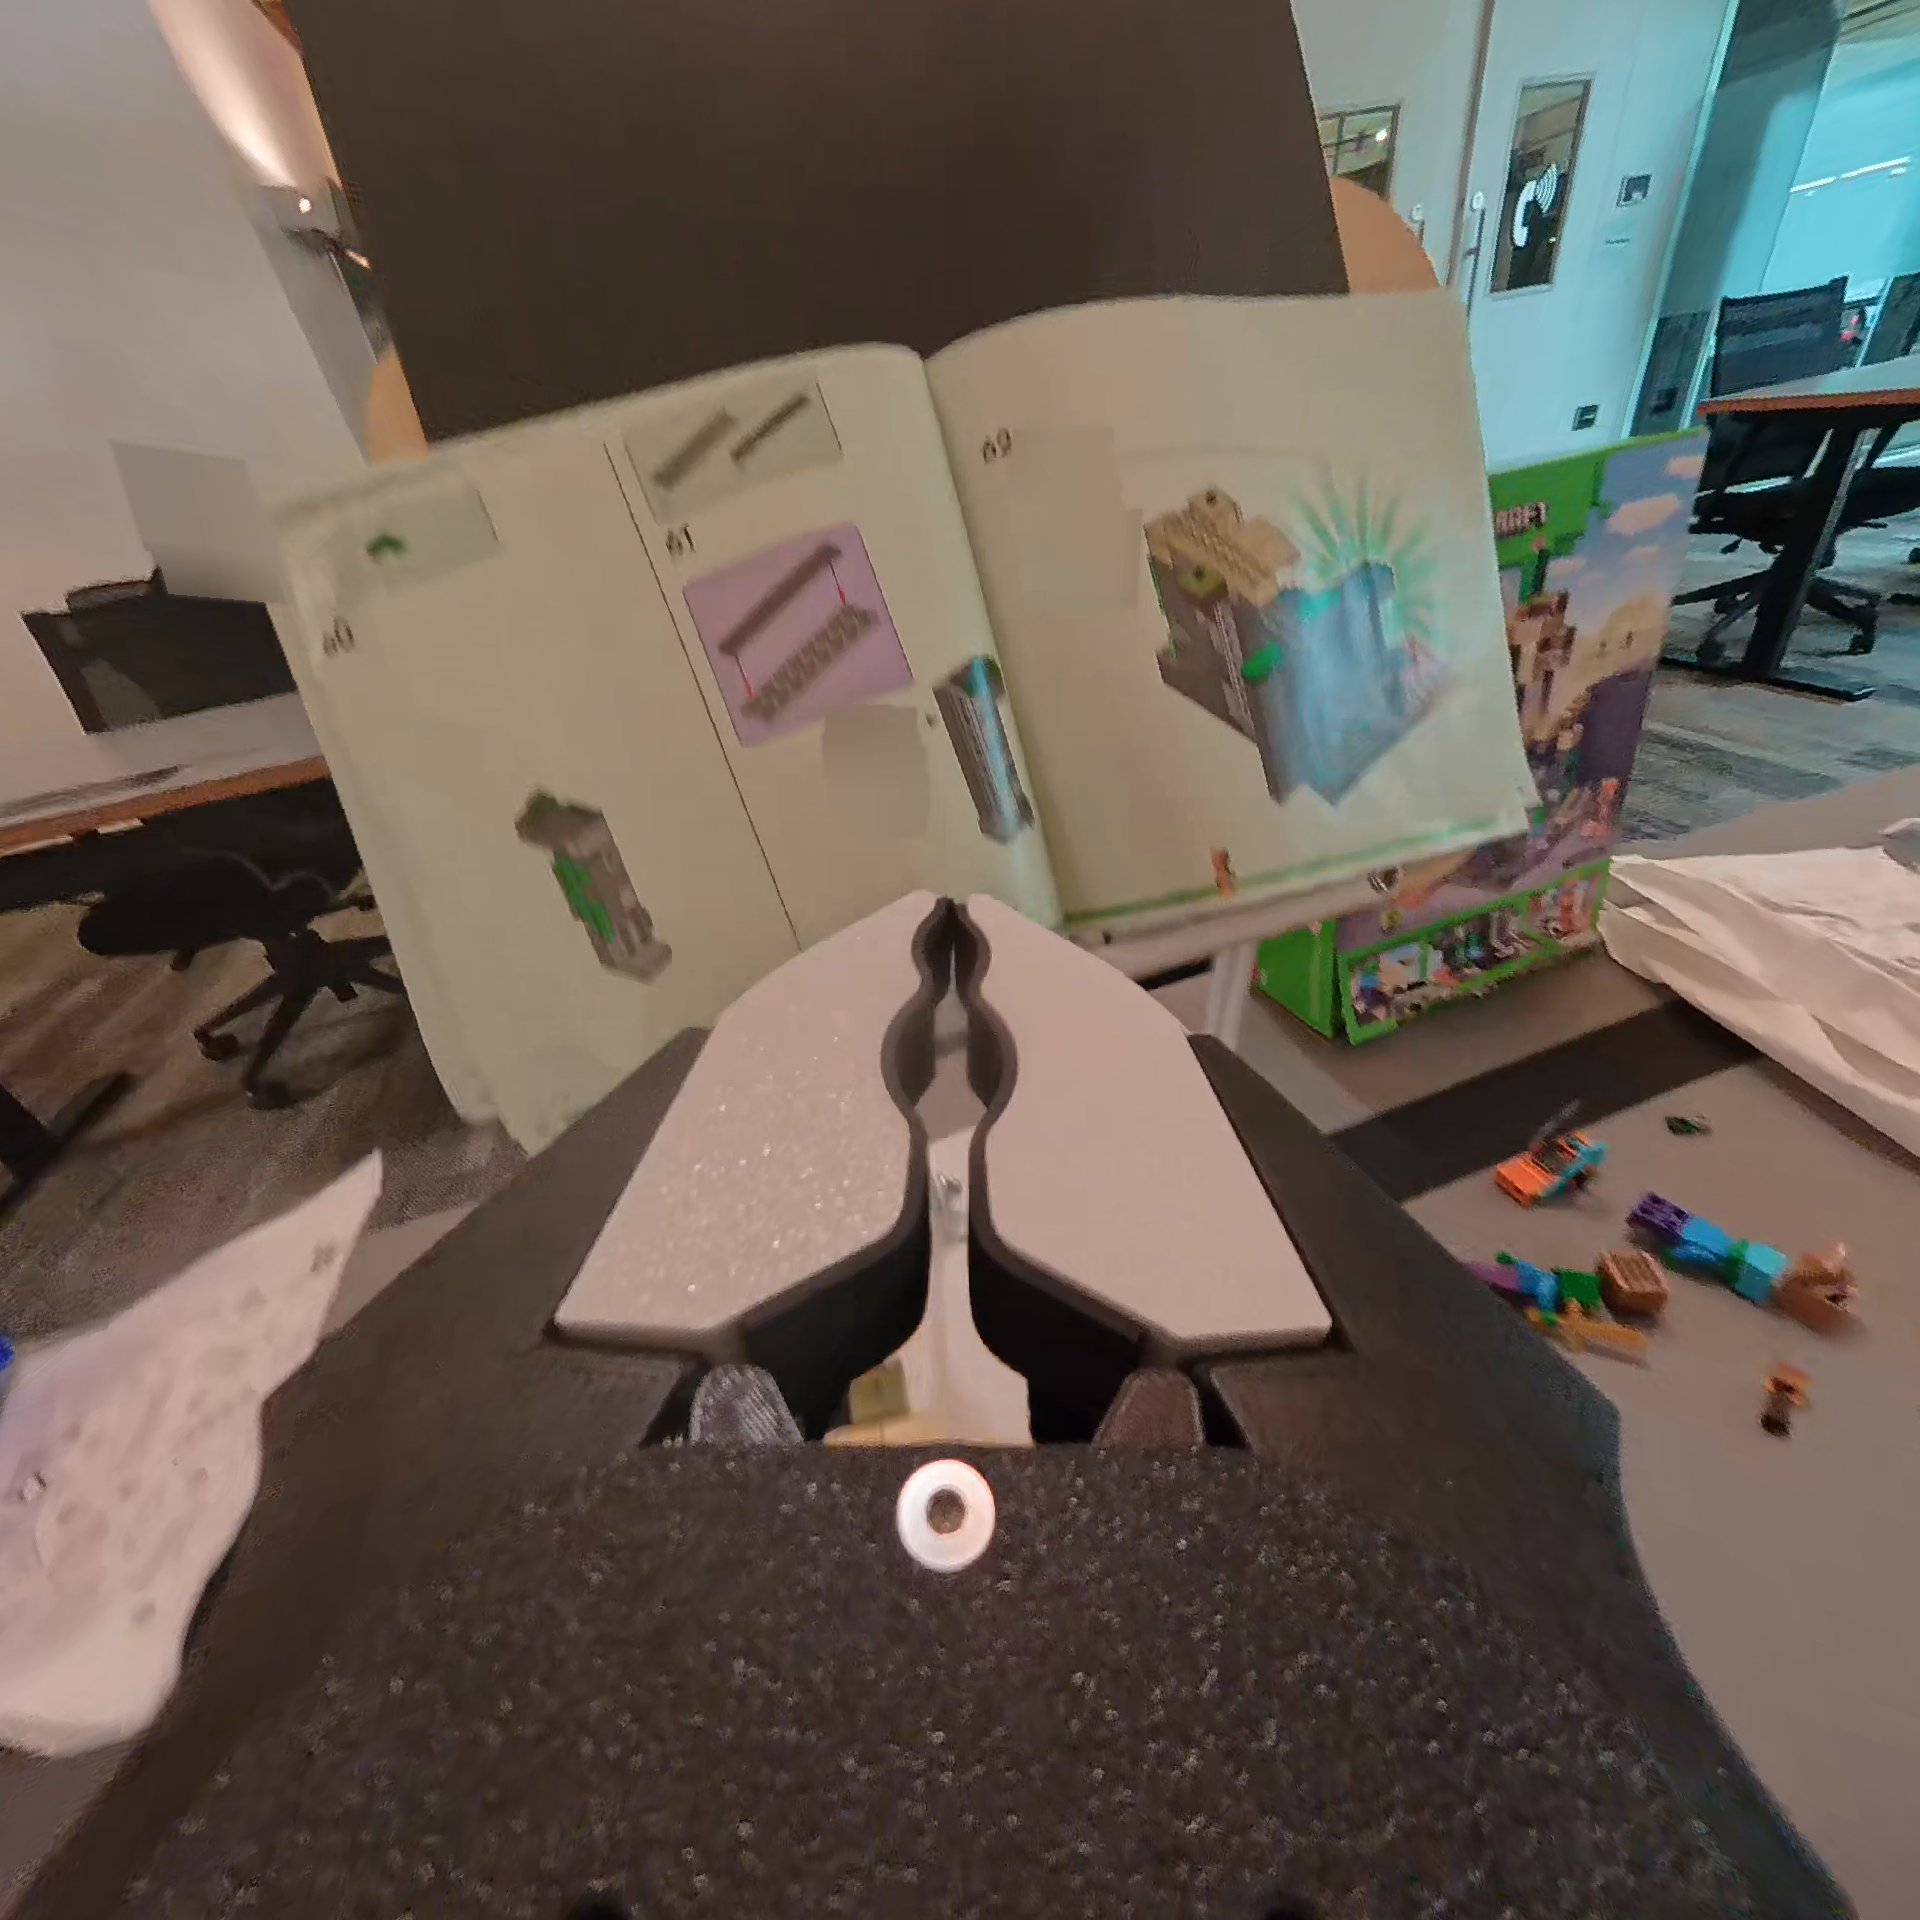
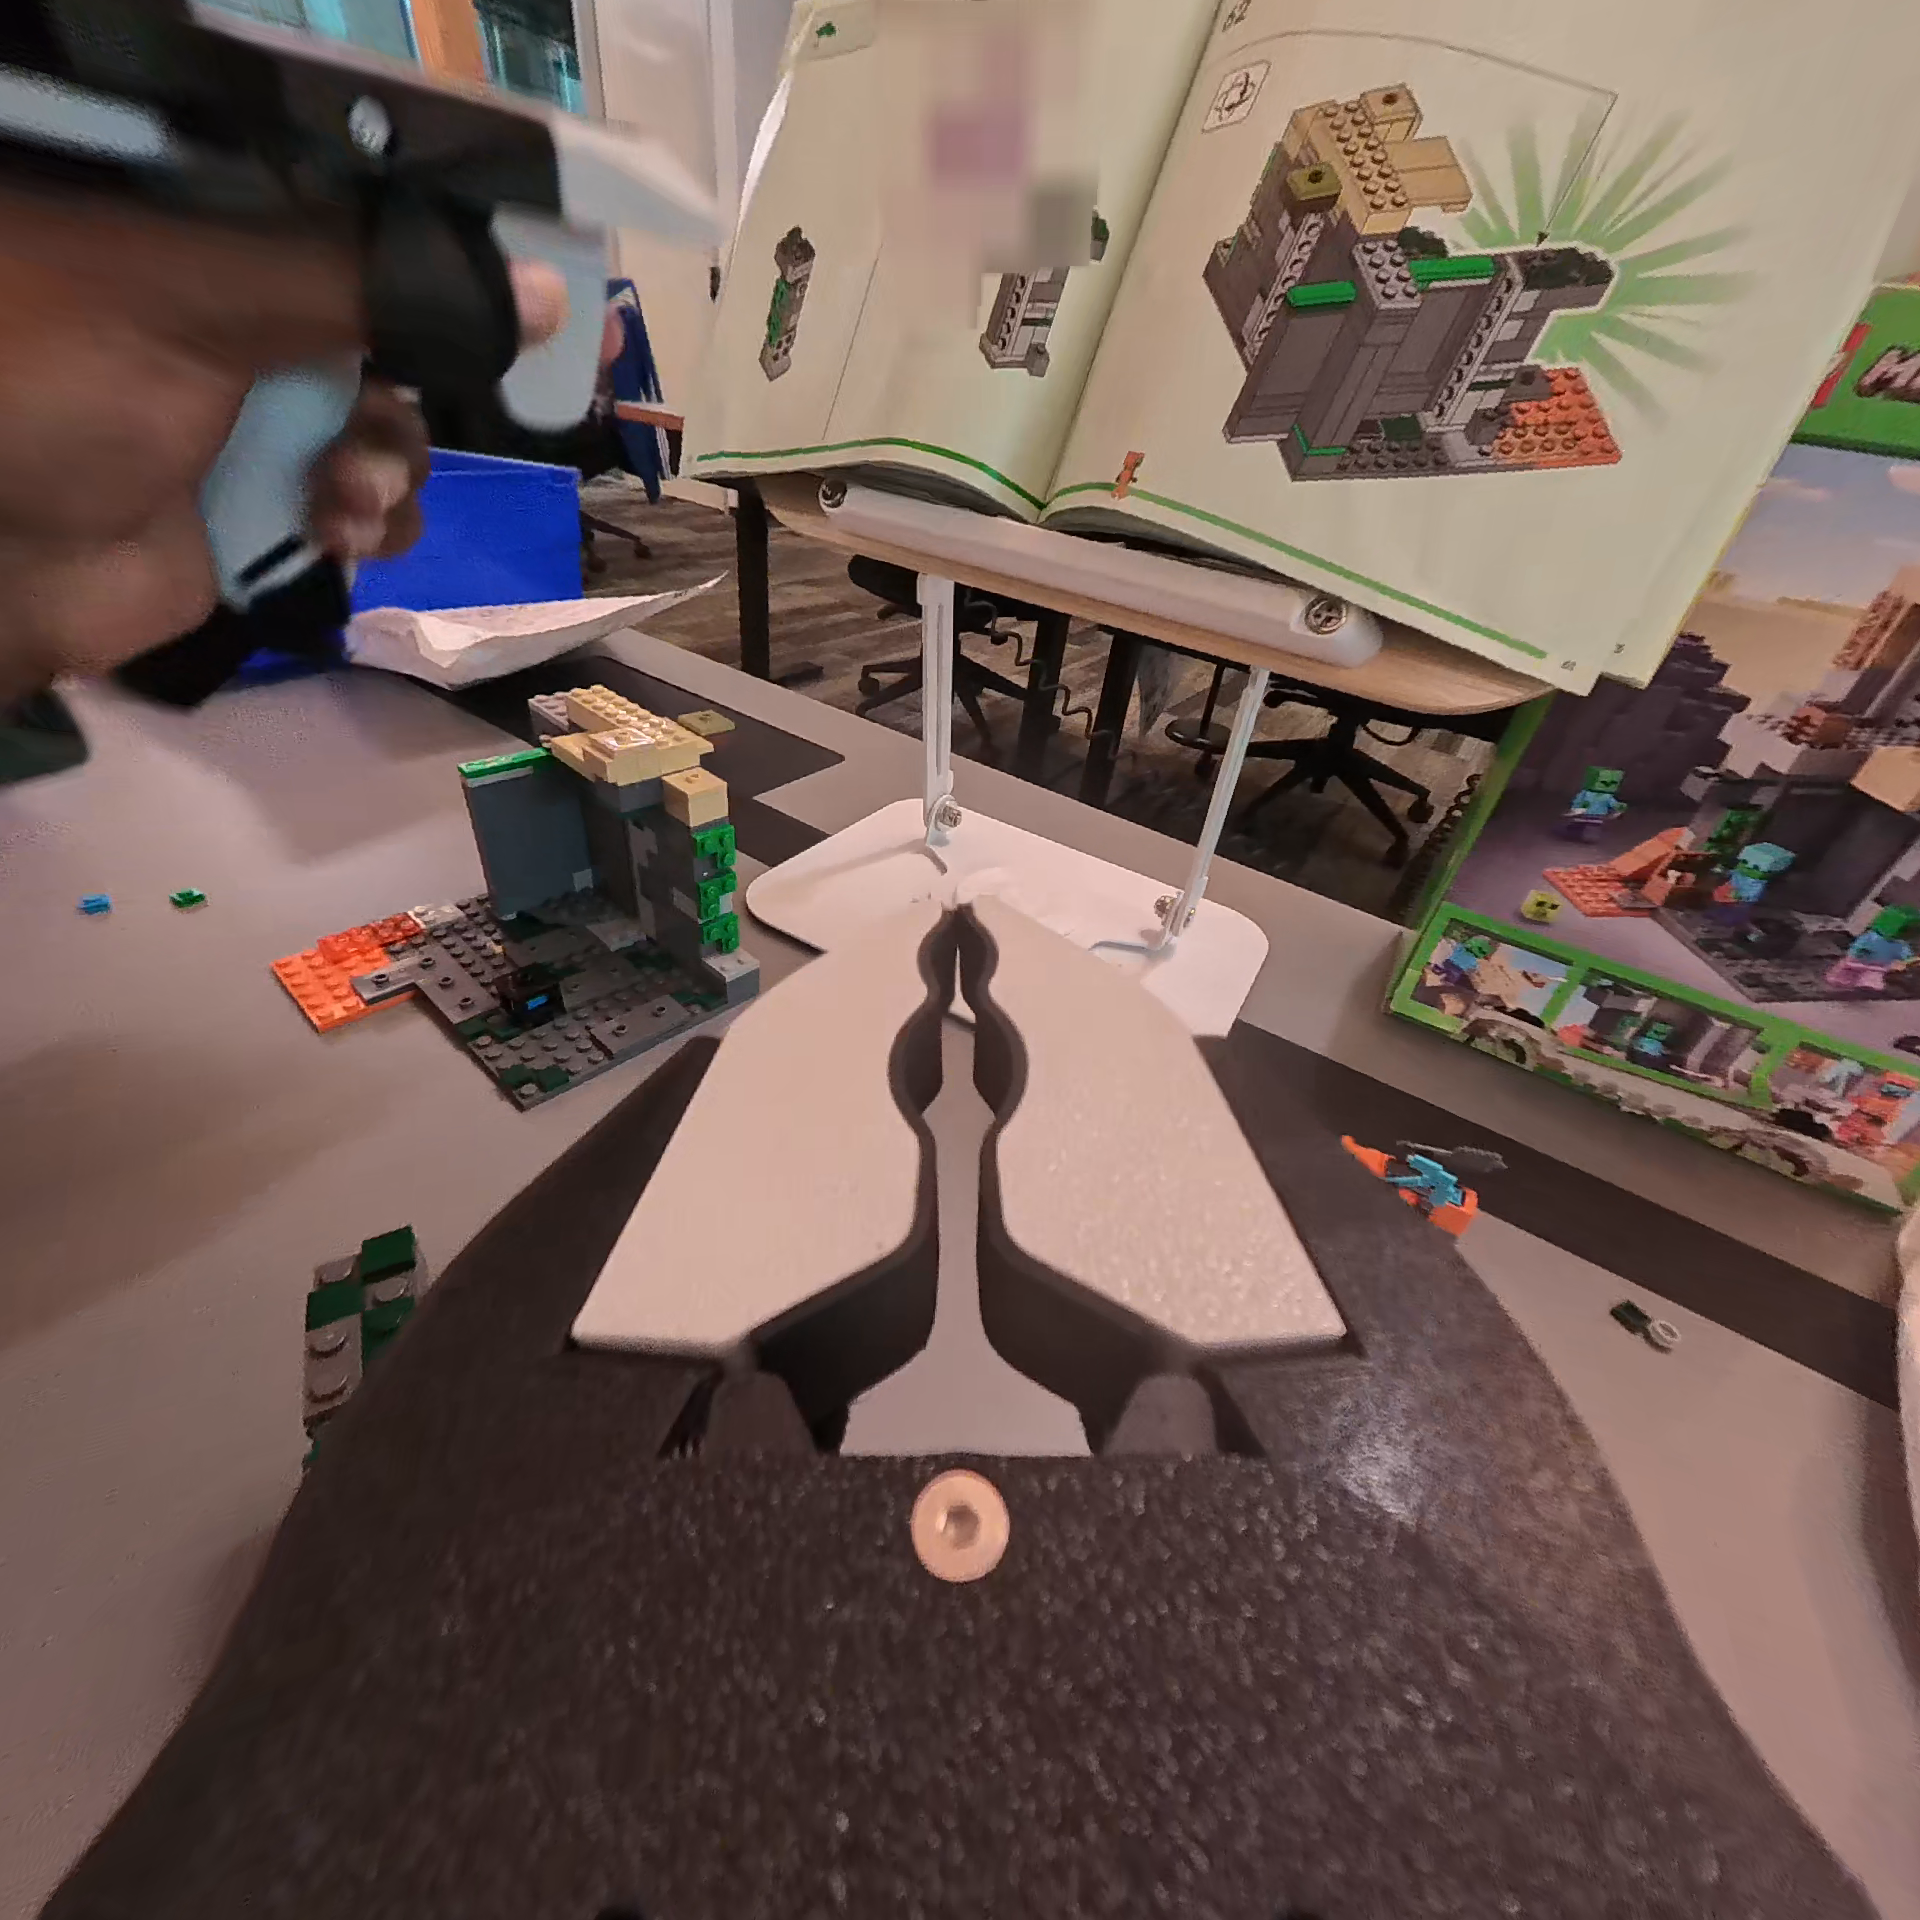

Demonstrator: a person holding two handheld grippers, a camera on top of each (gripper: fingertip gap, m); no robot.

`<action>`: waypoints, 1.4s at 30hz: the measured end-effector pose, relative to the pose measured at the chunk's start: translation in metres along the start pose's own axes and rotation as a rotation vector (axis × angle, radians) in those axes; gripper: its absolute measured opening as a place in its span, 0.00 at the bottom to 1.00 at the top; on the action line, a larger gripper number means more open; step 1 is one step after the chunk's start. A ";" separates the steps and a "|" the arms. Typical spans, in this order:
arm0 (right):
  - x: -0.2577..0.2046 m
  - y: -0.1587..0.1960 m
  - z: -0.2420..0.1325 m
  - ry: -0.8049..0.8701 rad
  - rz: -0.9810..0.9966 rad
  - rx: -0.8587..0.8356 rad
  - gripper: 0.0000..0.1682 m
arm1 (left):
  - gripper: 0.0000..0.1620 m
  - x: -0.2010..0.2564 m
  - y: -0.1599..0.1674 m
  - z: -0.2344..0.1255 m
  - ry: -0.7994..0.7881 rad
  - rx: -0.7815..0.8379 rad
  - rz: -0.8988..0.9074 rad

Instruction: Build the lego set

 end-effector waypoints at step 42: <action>0.007 0.007 -0.001 -0.001 -0.003 0.045 0.00 | 0.00 -0.025 -0.058 0.106 -0.045 -0.032 0.053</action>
Point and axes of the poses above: each gripper's, where its closed fingertips meet, z out along the fingers, y out of its underside, x = y × z across the jaws, the point moved 8 cm from there along -z, back along the fingers, and after that the axes turned 13 degrees about -y, right-handed, at the moved point
